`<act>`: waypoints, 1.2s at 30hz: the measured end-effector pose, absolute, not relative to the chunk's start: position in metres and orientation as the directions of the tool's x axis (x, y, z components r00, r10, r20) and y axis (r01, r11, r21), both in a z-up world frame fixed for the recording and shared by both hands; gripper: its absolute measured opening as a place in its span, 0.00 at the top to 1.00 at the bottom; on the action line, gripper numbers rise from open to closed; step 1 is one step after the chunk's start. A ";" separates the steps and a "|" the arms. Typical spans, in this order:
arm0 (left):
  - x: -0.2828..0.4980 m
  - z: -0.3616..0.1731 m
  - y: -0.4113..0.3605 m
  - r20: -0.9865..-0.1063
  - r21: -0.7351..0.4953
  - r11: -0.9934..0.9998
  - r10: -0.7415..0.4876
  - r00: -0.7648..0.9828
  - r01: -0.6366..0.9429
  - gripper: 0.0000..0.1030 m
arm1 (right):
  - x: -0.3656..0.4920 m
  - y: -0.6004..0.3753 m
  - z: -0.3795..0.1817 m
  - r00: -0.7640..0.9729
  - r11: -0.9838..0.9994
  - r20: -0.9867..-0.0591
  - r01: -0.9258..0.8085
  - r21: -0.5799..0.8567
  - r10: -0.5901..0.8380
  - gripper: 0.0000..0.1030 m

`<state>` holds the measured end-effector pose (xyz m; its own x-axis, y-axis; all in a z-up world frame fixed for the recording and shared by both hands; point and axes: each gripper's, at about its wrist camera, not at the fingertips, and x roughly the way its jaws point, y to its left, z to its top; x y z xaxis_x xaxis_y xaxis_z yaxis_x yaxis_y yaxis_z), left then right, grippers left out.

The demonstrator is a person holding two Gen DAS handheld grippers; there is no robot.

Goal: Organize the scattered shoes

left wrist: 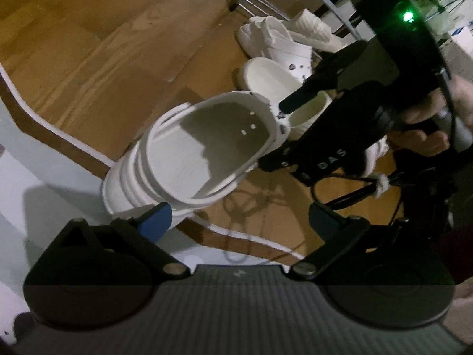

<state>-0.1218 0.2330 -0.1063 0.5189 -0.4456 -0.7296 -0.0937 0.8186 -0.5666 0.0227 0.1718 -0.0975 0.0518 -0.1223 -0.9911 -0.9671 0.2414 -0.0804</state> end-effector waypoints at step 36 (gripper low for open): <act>-0.119 -0.146 0.257 -0.846 -0.410 0.859 -0.234 0.478 -0.306 0.00 | 0.053 0.156 -0.073 0.113 0.461 -0.993 -0.883 -0.092 0.018 0.81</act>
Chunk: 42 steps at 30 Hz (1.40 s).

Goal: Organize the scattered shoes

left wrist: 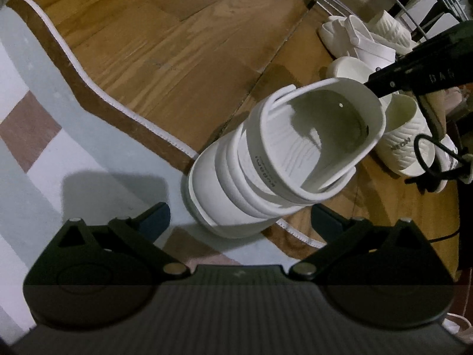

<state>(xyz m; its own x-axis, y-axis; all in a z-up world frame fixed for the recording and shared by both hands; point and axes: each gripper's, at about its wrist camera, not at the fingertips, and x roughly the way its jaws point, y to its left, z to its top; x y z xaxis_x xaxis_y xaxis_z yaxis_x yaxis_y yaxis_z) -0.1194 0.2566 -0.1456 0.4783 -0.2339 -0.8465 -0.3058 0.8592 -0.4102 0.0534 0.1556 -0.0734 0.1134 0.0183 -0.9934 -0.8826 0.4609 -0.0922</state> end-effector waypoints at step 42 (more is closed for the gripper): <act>-0.133 -0.131 0.273 -0.850 -0.403 0.822 -0.174 0.497 -0.402 0.00 | 0.086 0.153 -0.107 0.123 0.814 -0.983 -0.551 -0.183 -0.138 0.66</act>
<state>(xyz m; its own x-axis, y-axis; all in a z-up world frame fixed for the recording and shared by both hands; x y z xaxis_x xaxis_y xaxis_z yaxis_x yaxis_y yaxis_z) -0.1333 0.2725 -0.1308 0.4974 -0.1737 -0.8499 -0.4021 0.8220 -0.4033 0.0855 0.1527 -0.1066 0.1226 -0.1382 -0.9828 -0.5514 0.8138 -0.1832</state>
